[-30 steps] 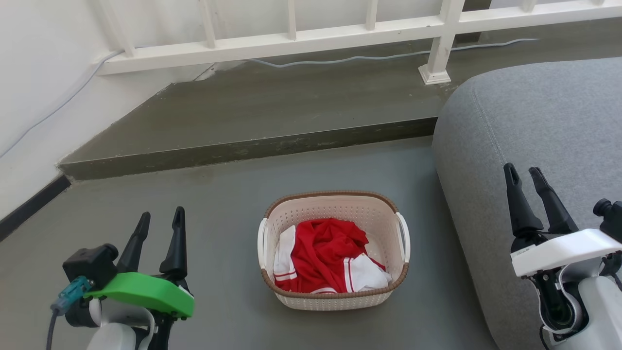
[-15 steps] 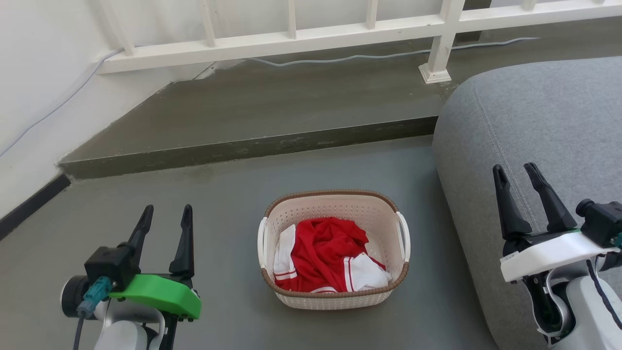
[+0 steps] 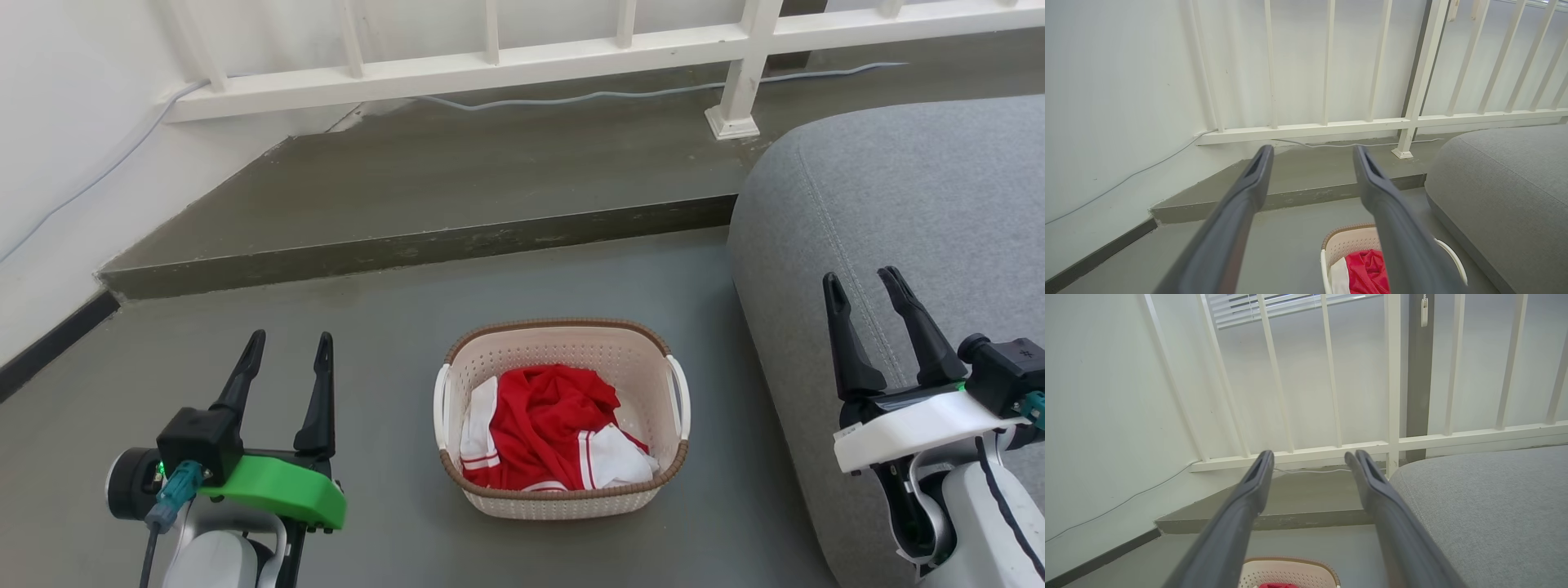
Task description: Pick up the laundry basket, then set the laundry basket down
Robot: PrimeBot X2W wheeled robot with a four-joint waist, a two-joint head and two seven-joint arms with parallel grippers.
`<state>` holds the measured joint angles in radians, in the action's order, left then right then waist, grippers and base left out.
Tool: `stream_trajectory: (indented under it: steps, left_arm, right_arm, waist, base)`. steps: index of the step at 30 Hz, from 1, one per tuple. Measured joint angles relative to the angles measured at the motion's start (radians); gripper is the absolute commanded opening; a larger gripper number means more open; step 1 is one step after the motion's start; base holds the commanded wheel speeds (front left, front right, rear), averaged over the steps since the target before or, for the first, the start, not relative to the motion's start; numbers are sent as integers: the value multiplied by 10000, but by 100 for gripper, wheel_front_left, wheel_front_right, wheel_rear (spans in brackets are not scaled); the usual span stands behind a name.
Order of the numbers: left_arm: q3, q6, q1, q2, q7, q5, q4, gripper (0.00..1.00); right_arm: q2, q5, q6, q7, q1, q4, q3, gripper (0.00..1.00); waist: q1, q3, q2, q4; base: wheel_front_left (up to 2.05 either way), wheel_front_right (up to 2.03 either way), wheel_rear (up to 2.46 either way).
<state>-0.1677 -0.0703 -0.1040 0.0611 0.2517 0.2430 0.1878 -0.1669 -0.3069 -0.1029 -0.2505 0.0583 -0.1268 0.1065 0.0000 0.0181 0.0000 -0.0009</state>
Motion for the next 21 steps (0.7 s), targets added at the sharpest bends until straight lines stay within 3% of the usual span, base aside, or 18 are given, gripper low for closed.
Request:
stream_trajectory:
  steps: [21]
  left_arm:
    - [167,-102,0,-107,0,-29,2,100]
  right_arm:
    - [207,178,-25,0,0,-40,-213,100]
  waist:
    - [0,23,0,-1]
  base:
    - [0,0,0]
